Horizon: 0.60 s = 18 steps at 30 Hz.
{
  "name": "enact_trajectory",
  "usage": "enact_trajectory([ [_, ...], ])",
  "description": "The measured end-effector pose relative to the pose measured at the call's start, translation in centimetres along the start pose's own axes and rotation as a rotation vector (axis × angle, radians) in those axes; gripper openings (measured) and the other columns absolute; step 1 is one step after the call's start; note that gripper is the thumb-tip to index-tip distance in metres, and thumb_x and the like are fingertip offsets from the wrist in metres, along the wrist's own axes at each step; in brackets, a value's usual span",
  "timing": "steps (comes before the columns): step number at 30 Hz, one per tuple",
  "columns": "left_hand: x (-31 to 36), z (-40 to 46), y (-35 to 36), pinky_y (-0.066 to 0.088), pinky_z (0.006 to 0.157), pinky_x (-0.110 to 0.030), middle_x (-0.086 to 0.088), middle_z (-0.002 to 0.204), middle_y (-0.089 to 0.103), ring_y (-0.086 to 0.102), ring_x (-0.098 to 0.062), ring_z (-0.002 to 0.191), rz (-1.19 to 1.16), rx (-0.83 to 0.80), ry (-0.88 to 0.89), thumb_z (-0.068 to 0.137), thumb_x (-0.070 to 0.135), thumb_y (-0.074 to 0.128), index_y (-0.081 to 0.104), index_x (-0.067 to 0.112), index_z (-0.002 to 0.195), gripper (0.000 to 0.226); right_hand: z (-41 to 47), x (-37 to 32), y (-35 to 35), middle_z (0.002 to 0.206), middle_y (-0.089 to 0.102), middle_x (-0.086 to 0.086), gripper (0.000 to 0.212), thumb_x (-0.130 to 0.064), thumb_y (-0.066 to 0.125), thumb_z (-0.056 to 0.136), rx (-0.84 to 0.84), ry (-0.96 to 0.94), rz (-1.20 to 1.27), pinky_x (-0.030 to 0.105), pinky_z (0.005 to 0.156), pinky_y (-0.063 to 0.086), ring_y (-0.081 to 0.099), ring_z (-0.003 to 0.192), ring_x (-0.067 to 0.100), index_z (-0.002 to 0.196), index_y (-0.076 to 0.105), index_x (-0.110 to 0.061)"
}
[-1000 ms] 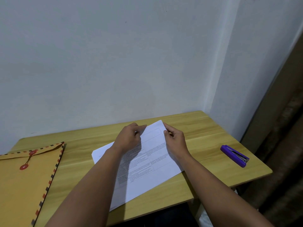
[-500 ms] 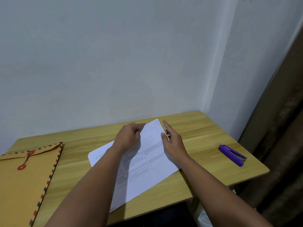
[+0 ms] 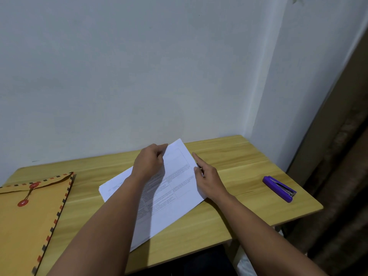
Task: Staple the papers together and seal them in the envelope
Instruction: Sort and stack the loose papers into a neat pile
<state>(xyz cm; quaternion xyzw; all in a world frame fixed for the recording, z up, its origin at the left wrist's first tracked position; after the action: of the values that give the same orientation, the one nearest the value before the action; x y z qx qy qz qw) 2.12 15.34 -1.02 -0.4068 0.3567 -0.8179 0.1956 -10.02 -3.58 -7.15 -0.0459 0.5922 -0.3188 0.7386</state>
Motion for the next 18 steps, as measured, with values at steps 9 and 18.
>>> enact_trajectory([
  [9, -0.4, 0.9, -1.1, 0.048, 0.067, -0.045, -0.004, 0.077, 0.056, 0.054, -0.028, 0.073, 0.092, 0.121, -0.084, 0.087, 0.007, 0.046, 0.053, 0.011, 0.08, 0.012, -1.0, 0.5, 0.3, 0.14, 0.061, -0.018, 0.052, -0.003, 0.045, 0.108, 0.015, -0.062, -0.007, 0.026, 0.111, 0.047, 0.058, 0.13, 0.0, 0.157, 0.047, -0.018],
  [18, -0.9, 1.8, -1.8, 0.049, 0.069, -0.043, -0.003, 0.078, 0.057, 0.055, -0.029, 0.077, 0.051, 0.127, -0.09, 0.094, 0.015, 0.047, 0.056, 0.014, 0.08, 0.017, -2.2, 0.0, -0.2, 0.131, 0.065, -0.021, 0.05, -0.005, 0.046, 0.109, 0.031, 0.014, 0.084, 0.019, 0.106, 0.048, 0.062, 0.119, -0.004, 0.157, 0.047, -0.019],
])
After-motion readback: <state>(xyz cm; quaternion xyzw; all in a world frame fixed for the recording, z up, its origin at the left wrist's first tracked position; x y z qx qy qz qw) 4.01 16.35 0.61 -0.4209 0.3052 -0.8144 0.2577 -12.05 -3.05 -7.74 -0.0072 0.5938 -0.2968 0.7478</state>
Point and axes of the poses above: each hand's wrist, its own z-axis towards the middle knuckle, its own y-axis out of the palm, x = y × z, the point moved 1 cm from there along z, towards the middle knuckle
